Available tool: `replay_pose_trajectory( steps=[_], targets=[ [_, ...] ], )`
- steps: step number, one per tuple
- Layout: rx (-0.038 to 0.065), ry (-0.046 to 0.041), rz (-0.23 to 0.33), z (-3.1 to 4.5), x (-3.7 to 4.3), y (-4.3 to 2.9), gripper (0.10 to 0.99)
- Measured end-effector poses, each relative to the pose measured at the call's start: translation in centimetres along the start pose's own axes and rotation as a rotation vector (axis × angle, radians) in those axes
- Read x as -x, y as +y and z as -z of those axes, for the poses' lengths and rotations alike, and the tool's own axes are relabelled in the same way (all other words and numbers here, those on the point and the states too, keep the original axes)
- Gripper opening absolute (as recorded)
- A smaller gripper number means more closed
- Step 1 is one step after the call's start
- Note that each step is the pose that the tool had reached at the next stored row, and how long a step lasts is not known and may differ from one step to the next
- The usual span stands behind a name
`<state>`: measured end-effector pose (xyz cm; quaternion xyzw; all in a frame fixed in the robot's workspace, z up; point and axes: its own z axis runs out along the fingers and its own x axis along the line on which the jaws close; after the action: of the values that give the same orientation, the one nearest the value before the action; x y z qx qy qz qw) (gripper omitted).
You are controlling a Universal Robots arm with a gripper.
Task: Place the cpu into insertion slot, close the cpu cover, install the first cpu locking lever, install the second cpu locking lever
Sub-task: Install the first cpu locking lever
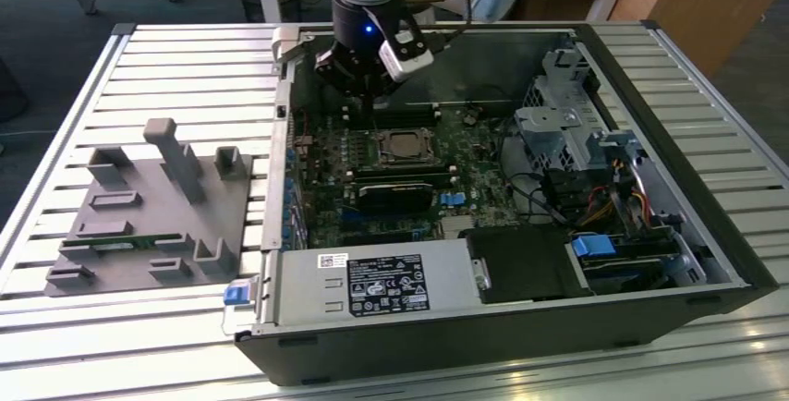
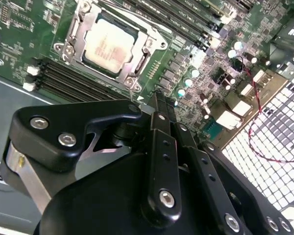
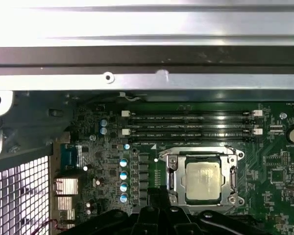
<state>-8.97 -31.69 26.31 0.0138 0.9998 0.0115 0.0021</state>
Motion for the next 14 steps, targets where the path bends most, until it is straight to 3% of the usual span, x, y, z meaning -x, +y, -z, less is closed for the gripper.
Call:
replay_pose_trajectory(
  steps=[14],
  targets=[
    [0.0, -0.0006, 0.007, -0.83, -0.99, 1.87, 0.118]
  ],
)
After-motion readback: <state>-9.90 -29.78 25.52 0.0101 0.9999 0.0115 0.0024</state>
